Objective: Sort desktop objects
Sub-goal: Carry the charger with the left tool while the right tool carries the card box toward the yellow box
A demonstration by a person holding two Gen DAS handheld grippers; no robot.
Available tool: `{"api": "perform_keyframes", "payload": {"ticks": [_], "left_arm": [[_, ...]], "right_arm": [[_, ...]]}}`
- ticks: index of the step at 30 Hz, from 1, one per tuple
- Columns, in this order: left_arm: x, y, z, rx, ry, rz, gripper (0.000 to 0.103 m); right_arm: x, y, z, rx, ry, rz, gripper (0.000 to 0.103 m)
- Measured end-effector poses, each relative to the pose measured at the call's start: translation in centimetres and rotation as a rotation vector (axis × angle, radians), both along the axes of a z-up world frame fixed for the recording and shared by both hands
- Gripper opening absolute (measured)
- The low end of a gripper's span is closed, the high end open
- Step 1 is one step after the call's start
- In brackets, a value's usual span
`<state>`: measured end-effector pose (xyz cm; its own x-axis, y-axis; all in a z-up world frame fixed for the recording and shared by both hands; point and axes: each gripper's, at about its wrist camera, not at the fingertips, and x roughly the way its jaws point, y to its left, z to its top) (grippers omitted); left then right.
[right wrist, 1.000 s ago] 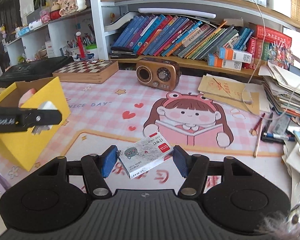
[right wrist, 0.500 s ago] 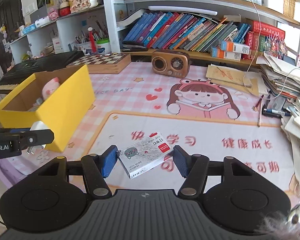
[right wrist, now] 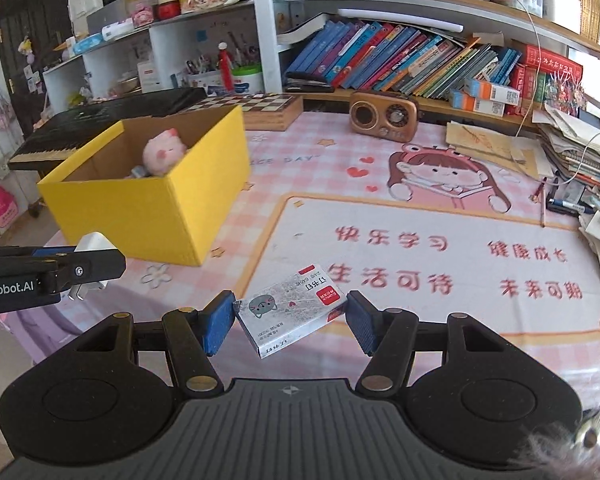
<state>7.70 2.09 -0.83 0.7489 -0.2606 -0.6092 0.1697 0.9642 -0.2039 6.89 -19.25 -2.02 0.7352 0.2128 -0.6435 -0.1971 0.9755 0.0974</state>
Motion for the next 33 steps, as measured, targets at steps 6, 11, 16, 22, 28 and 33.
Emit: {"api": "perform_keyframes", "payload": {"ticks": [6,11,16,22,28,33], "left_arm": [[-1.9,2.4,-0.4,0.002,0.019,0.017,0.03],[-3.3,4.4,-0.4,0.001,0.017,0.049,0.03],[-4.3,6.6,-0.3,-0.006,0.009,0.099,0.03],[-5.3,8.8,0.1,-0.015,-0.005,0.152,0.03],[-5.6,9.9,0.4,-0.021,-0.021,0.179,0.03],[-5.8,10.4,0.4,-0.028,-0.025,0.189,0.03]], "right_arm": [[-1.4,2.3,-0.5,0.015,0.026,0.02,0.058],[-2.0,4.4,-0.6,0.021,0.037,0.056,0.058],[-2.2,6.6,-0.4,0.018,0.036,0.104,0.058],[-2.2,8.9,-0.1,0.006,0.025,0.167,0.058],[-2.0,10.3,0.4,-0.003,0.008,0.2,0.058],[-1.9,10.9,0.5,-0.009,0.004,0.211,0.058]]}}
